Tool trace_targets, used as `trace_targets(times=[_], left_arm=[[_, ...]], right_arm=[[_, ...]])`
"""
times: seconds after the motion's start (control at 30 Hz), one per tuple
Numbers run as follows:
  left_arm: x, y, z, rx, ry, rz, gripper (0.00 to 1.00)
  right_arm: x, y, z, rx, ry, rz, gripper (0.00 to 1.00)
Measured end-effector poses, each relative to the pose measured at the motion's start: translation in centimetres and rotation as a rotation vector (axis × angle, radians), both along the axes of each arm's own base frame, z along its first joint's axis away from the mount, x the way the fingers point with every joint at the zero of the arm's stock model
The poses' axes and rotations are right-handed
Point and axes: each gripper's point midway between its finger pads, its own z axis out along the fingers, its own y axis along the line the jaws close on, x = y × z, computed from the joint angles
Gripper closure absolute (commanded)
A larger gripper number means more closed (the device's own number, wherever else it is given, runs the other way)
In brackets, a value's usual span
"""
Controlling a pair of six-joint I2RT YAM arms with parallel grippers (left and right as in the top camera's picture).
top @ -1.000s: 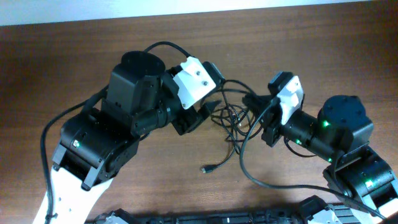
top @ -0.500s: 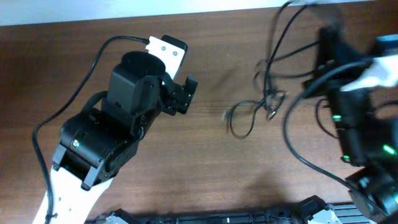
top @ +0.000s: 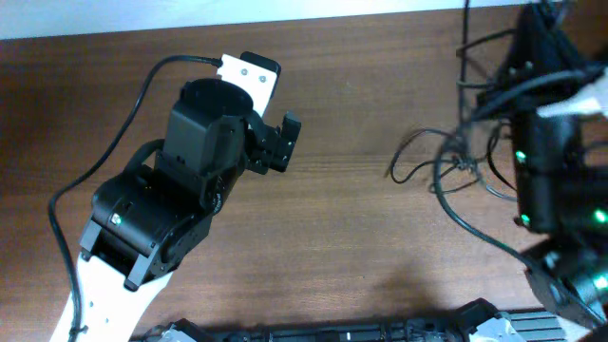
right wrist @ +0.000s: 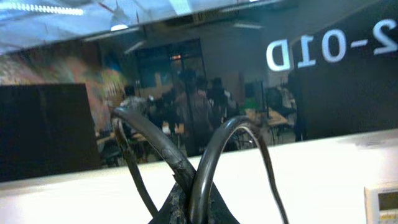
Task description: Untangle cables
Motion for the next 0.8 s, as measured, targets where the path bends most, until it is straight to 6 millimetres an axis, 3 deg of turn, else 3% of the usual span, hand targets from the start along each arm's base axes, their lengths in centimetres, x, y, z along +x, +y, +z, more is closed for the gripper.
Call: trace_targets(times=[0.23,0.37,0.43,0.53,0.6,0.7,0.8], left_arm=[[-0.3,0.2,-0.5,0.014,0.020,0.000,0.01],[-0.3,0.2,-0.5,0.014,0.020,0.000,0.01],[-0.3,0.2,-0.5,0.015,0.020,0.000,0.01],[-0.3,0.2,-0.5,0.015,0.020,0.000,0.01],[-0.3,0.2,-0.5,0.015,0.020,0.000,0.01],[-0.3,0.2,-0.5,0.015,0.021,0.000,0.01],[-0.3,0.2,-0.5,0.014,0.020,0.000,0.01]], right_arm=[[1.1,0.5,-2.0,-0.033,0.080,0.000,0.96],[2.2,0.9,-6.4,-0.103,0.251,0.000,0.96],[2.6,1.1,-9.4,-0.152,0.368,0.003,0.83],[2.2,1.8,-14.8,-0.240,0.576,0.051,0.47],[1.5,2.5,-18.6,-0.295,0.726,0.105,0.30],[0.2,3.2,-23.7,-0.363,0.940,0.178,0.19],[-0.6,3.8,-27.0,-0.396,1.086,0.231,0.16]])
